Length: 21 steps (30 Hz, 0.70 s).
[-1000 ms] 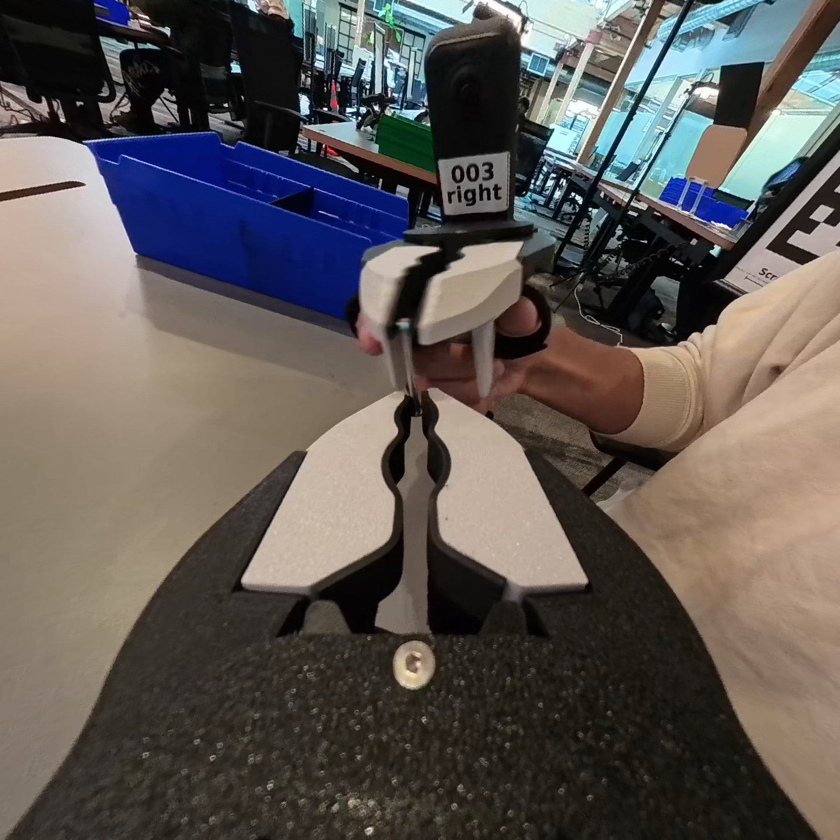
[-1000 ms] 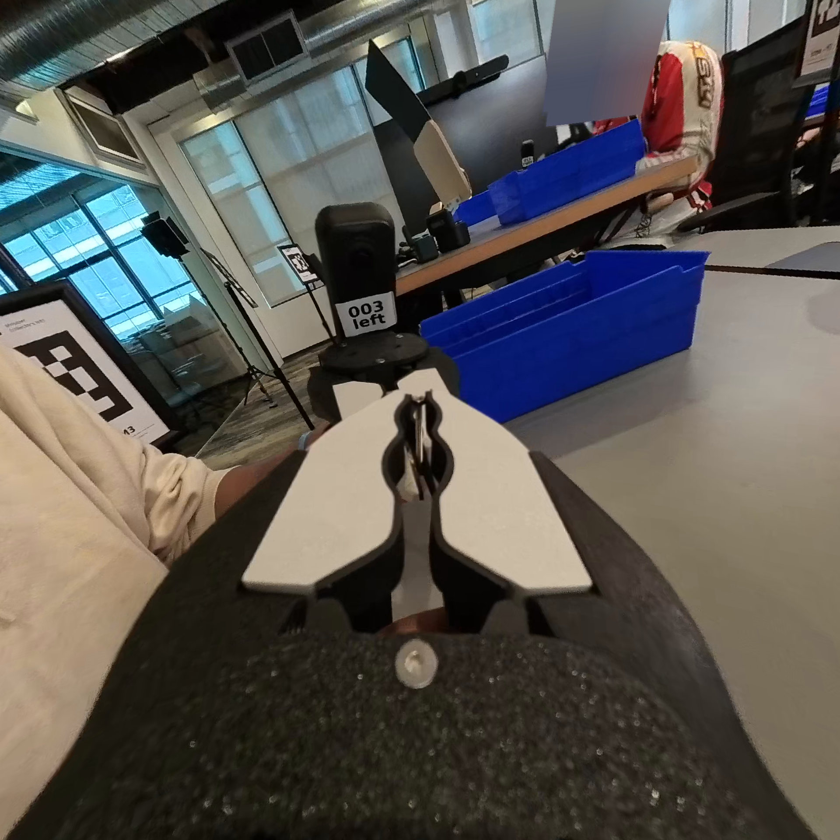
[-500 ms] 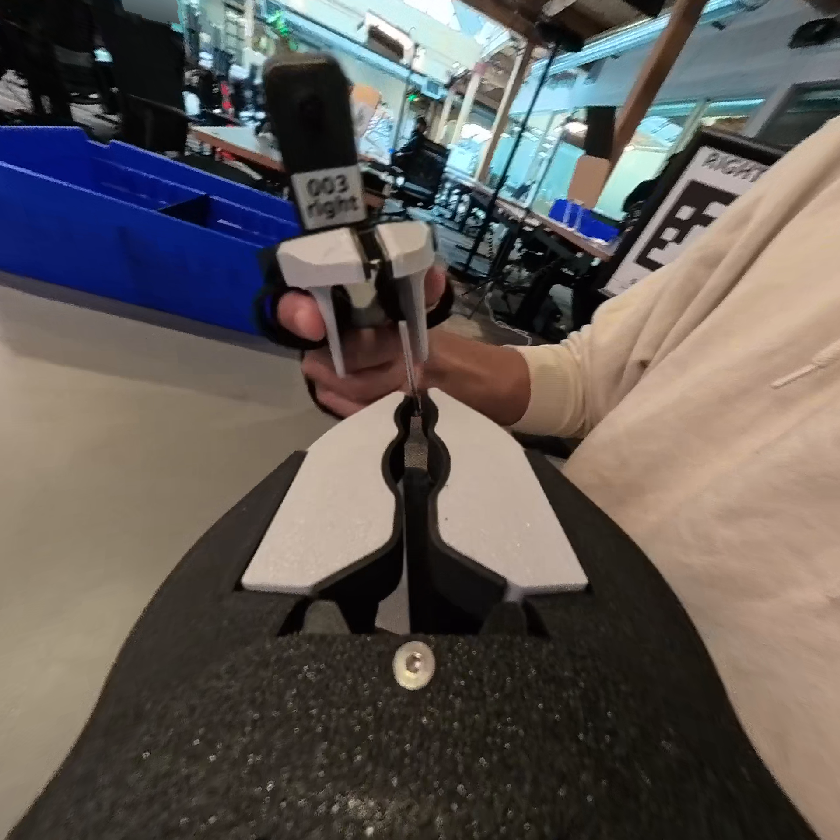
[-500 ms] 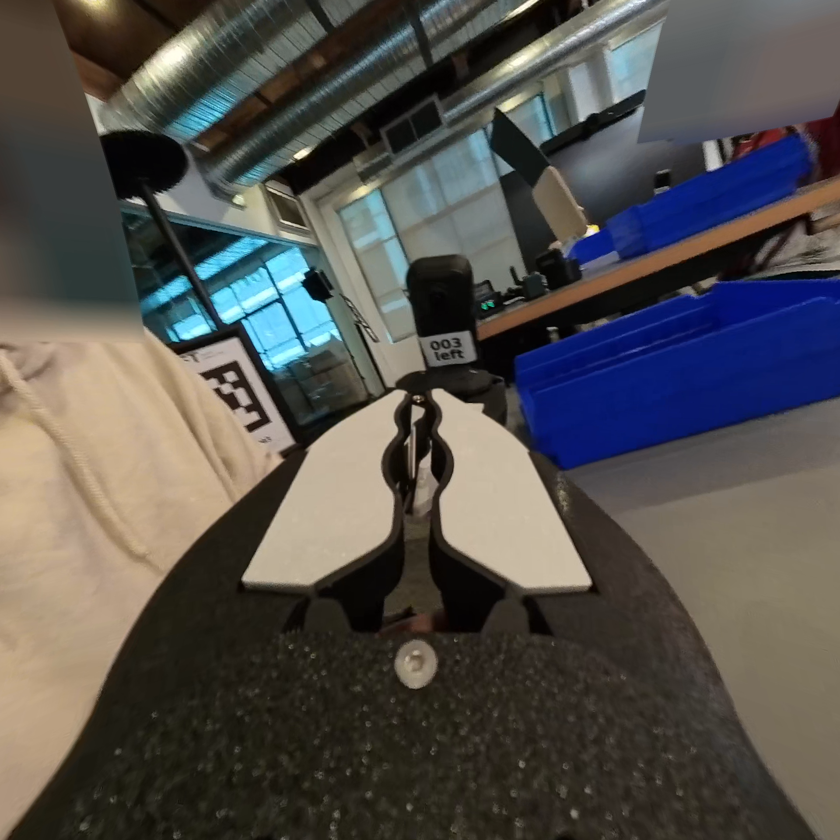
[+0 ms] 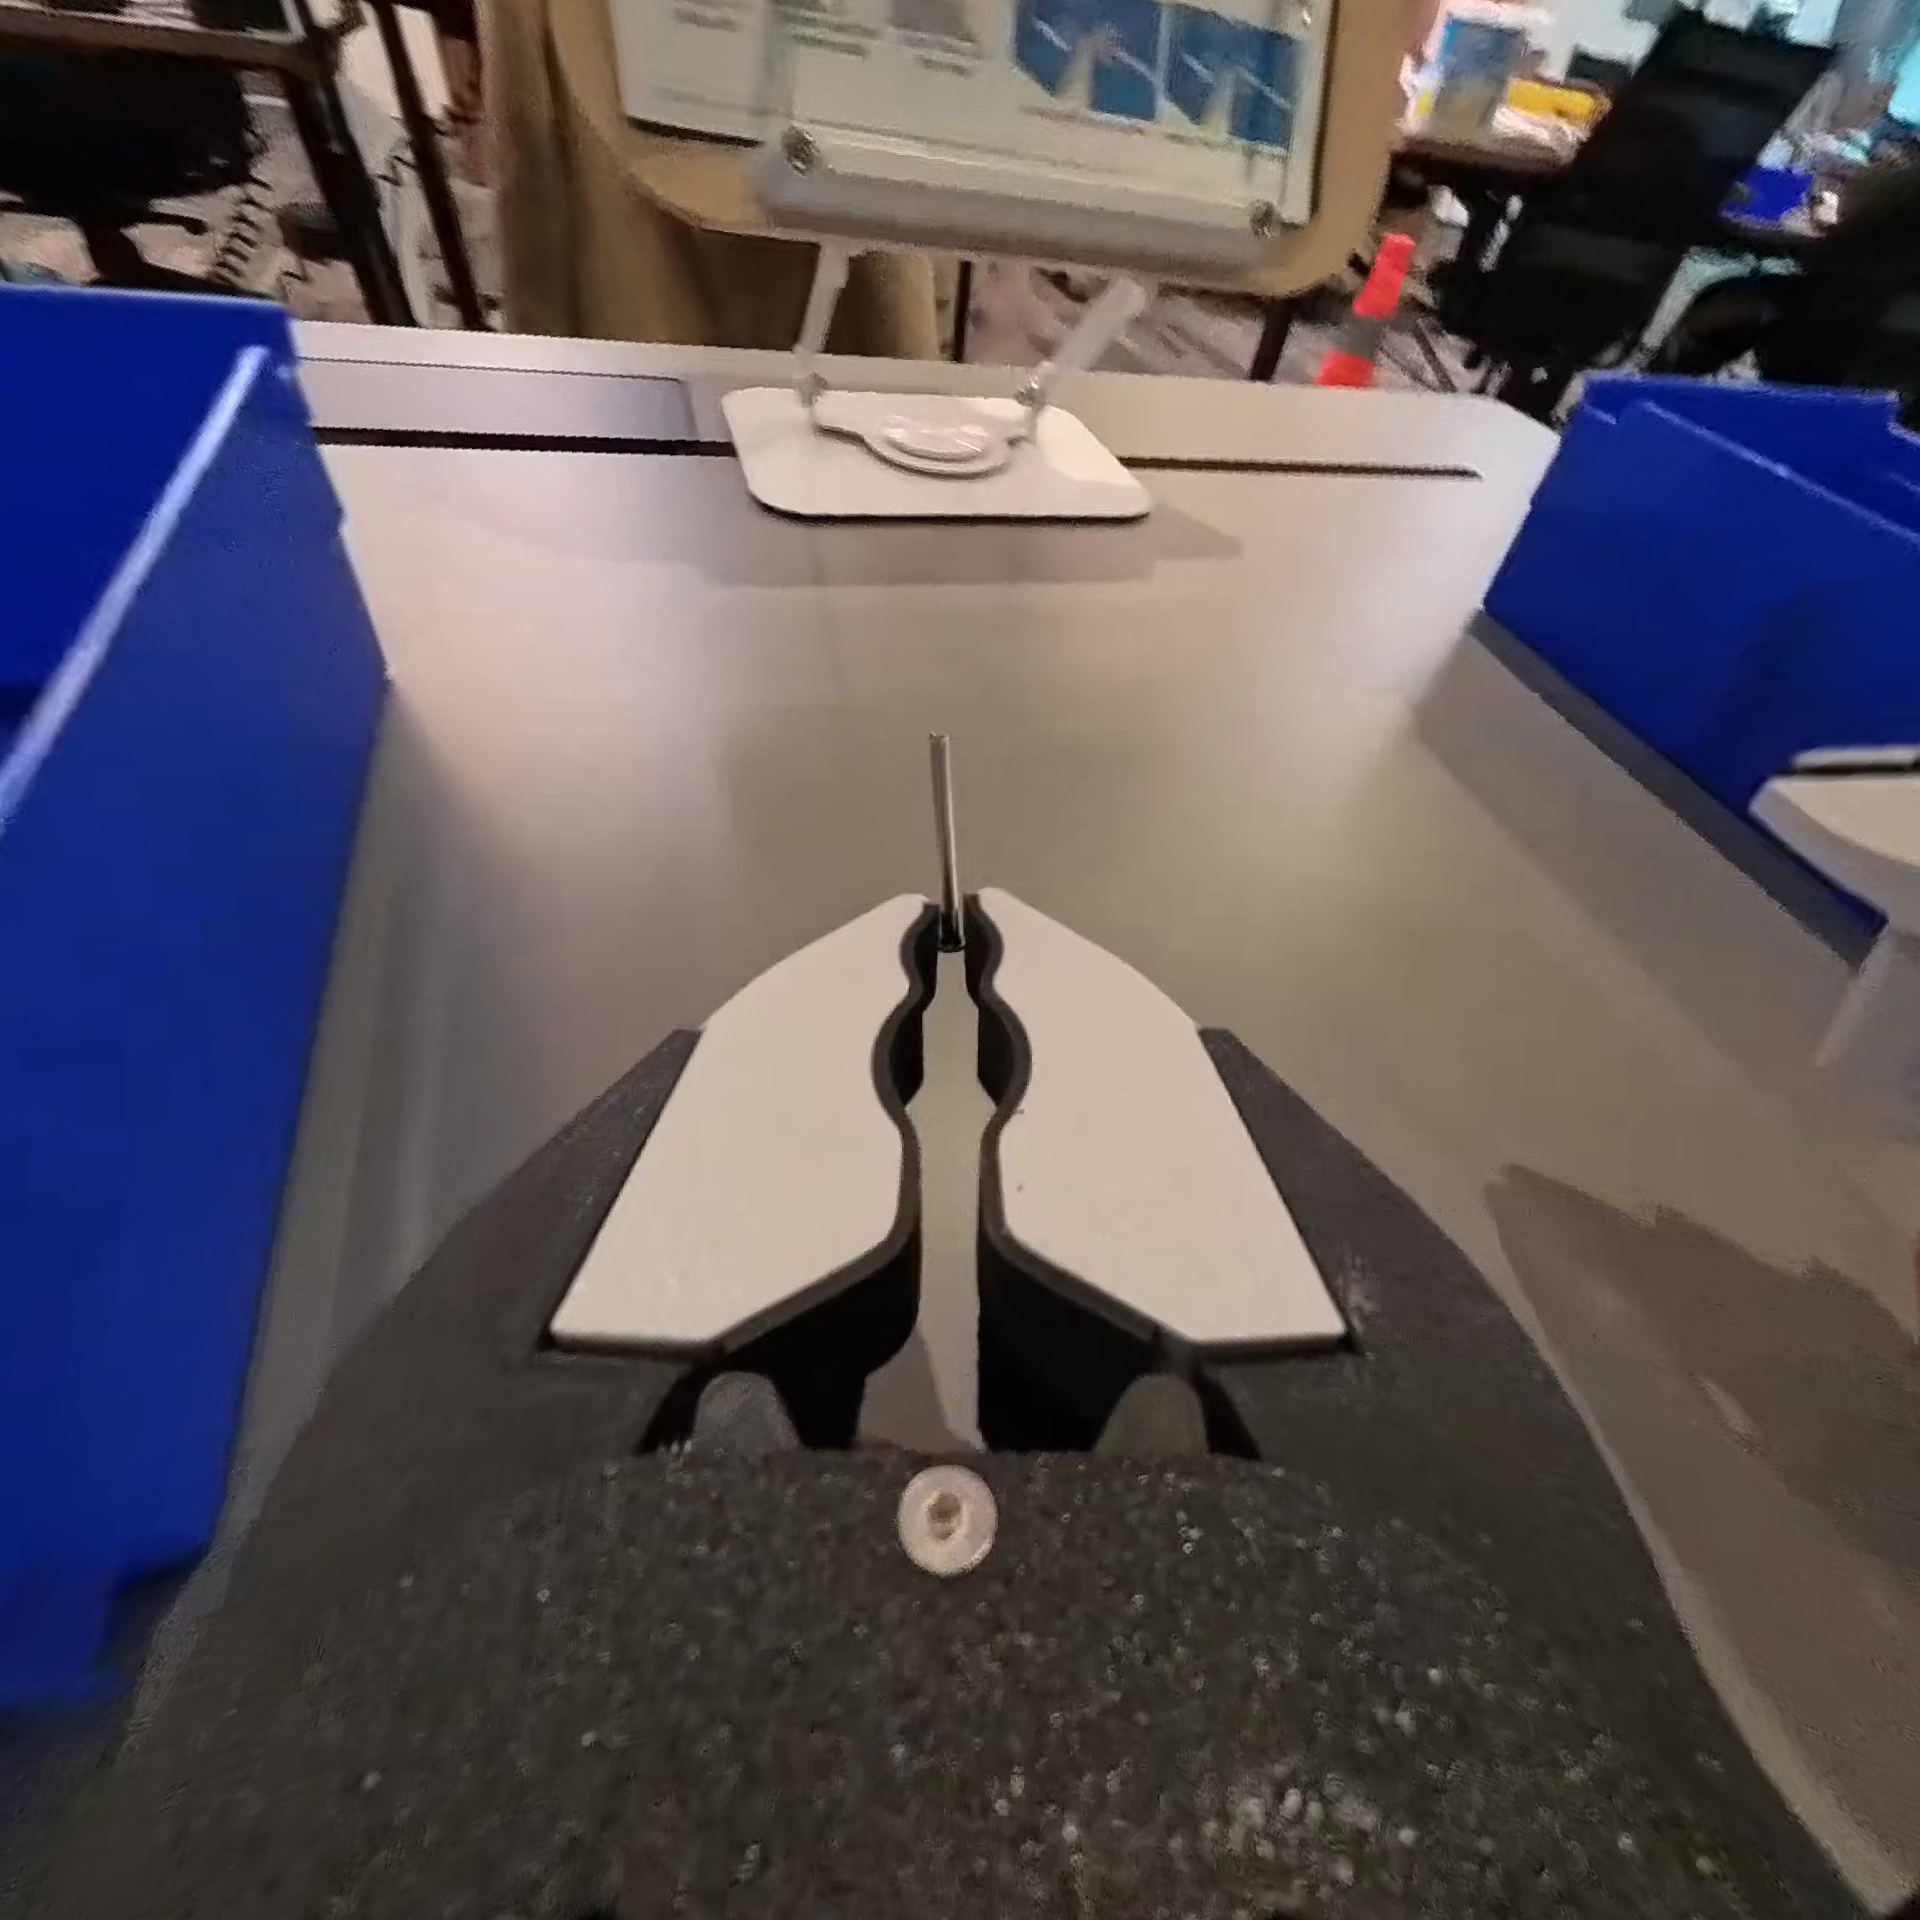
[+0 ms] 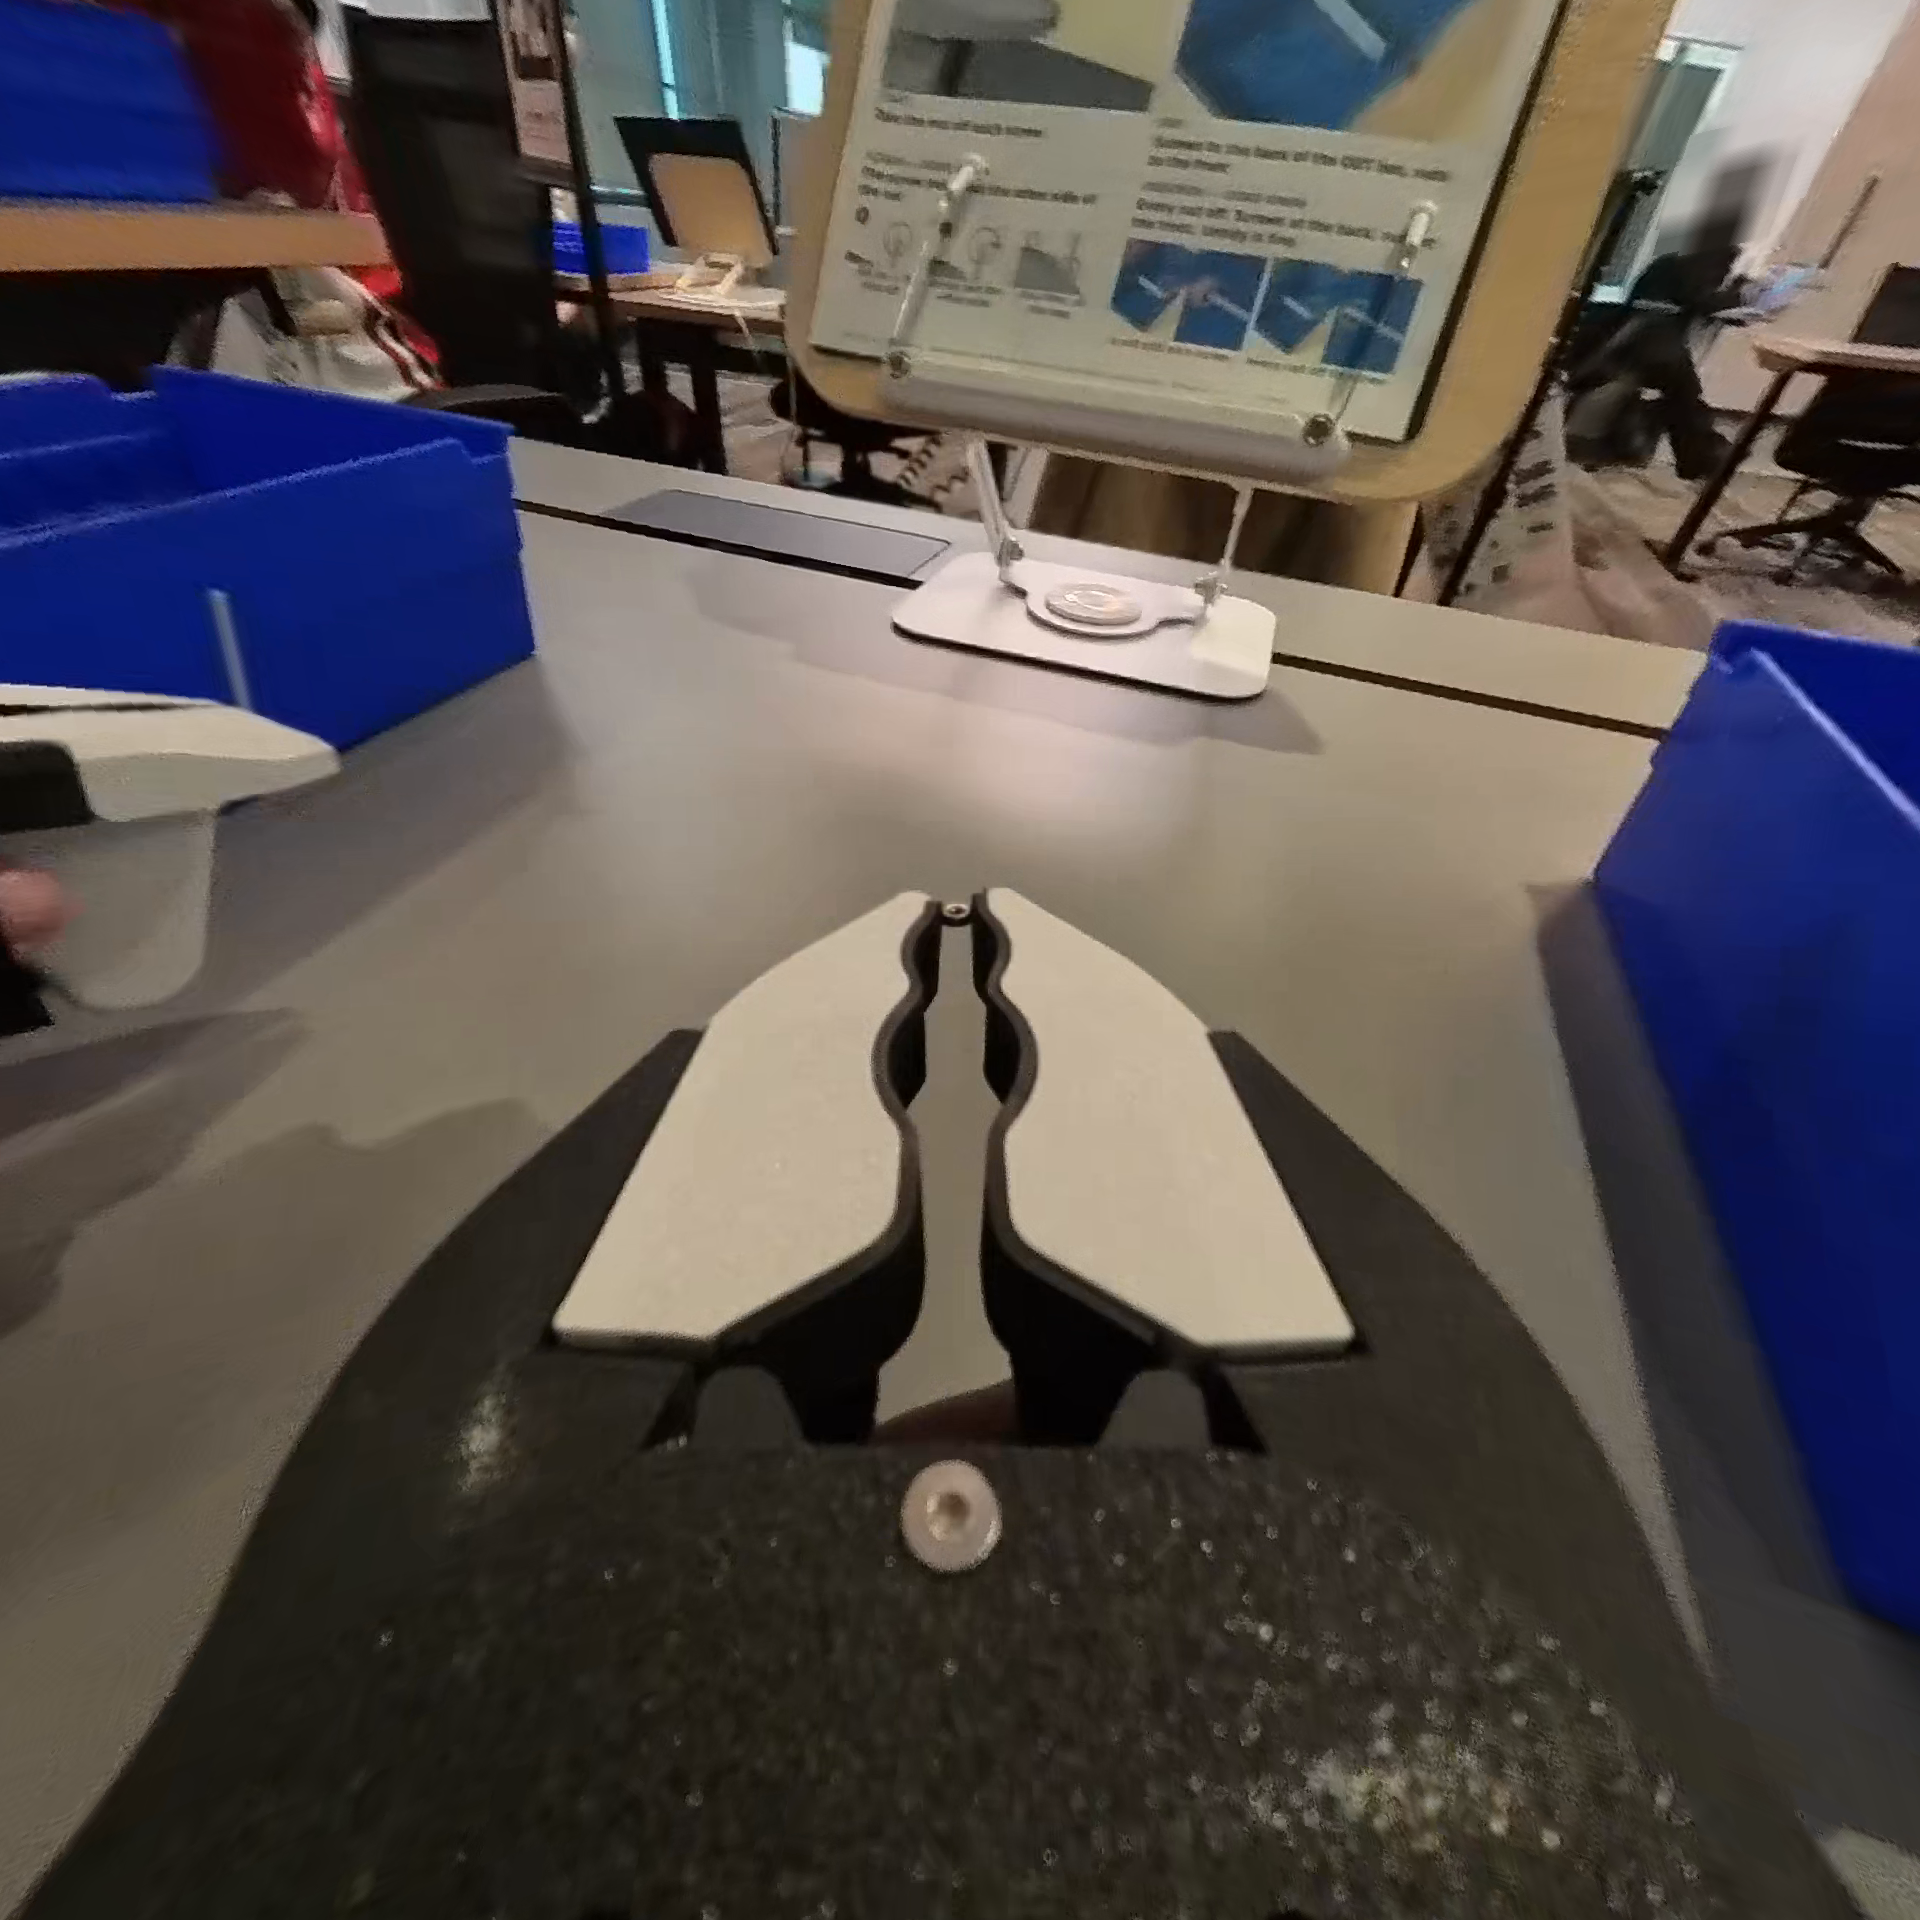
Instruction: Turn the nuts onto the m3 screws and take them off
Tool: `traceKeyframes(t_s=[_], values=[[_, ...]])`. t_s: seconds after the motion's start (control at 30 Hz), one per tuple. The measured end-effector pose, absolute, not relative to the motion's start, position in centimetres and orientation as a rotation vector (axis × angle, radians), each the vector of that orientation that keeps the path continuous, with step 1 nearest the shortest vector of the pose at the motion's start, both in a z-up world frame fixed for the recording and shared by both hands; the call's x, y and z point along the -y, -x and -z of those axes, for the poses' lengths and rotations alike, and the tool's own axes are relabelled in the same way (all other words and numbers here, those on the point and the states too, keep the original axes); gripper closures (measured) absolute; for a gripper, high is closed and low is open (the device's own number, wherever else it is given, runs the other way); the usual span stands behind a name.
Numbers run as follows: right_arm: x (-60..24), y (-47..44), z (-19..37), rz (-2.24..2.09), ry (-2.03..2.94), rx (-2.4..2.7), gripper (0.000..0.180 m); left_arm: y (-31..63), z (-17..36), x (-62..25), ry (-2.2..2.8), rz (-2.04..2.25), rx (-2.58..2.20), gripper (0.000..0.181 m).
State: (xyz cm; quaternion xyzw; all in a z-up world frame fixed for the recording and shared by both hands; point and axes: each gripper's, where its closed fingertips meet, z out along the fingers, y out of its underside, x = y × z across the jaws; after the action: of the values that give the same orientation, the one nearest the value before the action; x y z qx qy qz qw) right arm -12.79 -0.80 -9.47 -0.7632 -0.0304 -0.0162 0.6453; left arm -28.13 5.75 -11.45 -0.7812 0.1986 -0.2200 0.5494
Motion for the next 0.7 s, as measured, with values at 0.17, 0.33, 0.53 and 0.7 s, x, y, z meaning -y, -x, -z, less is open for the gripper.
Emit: traceKeyframes(t_s=[0.17, 0.33, 0.53, 0.7], values=[[1.1, 12.7, 9.7, 0.028, 1.731, 0.031, 0.174, 28.0, 11.3, -5.6, 1.834, 0.546, -0.466, 0.177], [2.3, 9.5, 6.1, 0.12, 1.683, 0.06, 0.174, 27.4, 11.8, -5.2, 1.838, 0.566, -0.512, 0.177], [5.7, -7.7, 2.2, 0.217, 1.873, 0.079, 0.175, 26.5, 11.9, -4.6, 1.833, 0.571, -0.58, 0.177], [5.3, -15.2, 11.5, 0.086, 2.416, 0.205, 0.174, 26.4, 12.1, -4.6, 1.842, 0.598, -0.58, 0.177]])
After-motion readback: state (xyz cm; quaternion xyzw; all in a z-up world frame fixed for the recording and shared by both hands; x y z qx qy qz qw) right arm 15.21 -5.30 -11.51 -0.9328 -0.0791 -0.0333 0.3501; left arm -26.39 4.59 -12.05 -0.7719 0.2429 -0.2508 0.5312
